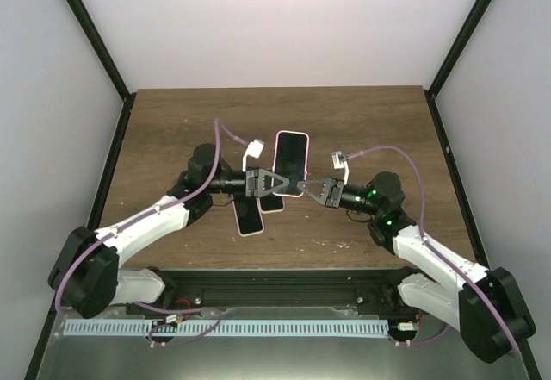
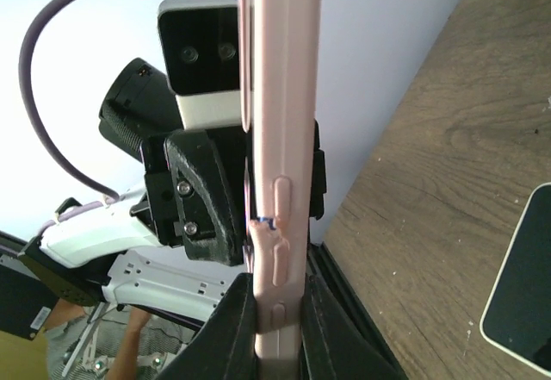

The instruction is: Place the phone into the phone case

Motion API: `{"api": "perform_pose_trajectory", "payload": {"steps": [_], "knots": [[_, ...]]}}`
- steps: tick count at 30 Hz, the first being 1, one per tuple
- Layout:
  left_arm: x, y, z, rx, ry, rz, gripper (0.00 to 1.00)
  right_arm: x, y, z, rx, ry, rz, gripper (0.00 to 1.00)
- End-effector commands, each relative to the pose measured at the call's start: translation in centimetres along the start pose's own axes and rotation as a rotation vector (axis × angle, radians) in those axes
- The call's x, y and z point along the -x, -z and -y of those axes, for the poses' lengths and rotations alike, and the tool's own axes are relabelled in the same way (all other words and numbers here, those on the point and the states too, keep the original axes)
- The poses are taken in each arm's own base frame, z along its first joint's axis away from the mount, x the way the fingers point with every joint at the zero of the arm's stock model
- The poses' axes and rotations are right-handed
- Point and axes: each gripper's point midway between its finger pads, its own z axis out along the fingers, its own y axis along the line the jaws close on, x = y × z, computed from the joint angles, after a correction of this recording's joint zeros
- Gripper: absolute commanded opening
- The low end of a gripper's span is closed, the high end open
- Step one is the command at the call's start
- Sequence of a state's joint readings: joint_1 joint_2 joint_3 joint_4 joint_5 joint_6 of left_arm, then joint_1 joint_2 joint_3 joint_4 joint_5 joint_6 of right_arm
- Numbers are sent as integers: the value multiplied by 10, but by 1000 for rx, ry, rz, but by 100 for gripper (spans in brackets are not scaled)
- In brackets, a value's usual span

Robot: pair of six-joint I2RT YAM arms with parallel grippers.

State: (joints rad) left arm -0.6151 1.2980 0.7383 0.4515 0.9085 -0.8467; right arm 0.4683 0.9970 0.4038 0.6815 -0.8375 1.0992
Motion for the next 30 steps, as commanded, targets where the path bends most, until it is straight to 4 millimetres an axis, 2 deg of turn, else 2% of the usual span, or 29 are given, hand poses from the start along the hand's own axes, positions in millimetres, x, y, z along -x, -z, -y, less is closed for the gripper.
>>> {"api": "perform_pose_trajectory", "payload": {"steps": [1,3,6,10,14,15,23,30], "knots": [[1,5,8,12,-103,0,33,10,-2,-6,-25,57,20,1],[-2,8,0,66,-105,2,44,8,0,-2,-48,55,20,1],[-1,17,-13,145,-106,23,52,9,3,7,-118,49,28,1],[0,32,-22,268,-124,23,63,6,11,32,-298,71,-12,1],[-1,49,-29,396,-176,32,94,6,19,57,-433,112,-61,1],[-2,53,-31,424,-184,34,99,6,21,64,-453,114,-76,1],[-10,83,-39,592,-199,59,100,-3,33,135,-569,-11,-151,1],[-11,110,-46,733,-213,104,100,-8,31,176,-579,-101,-200,1]]}}
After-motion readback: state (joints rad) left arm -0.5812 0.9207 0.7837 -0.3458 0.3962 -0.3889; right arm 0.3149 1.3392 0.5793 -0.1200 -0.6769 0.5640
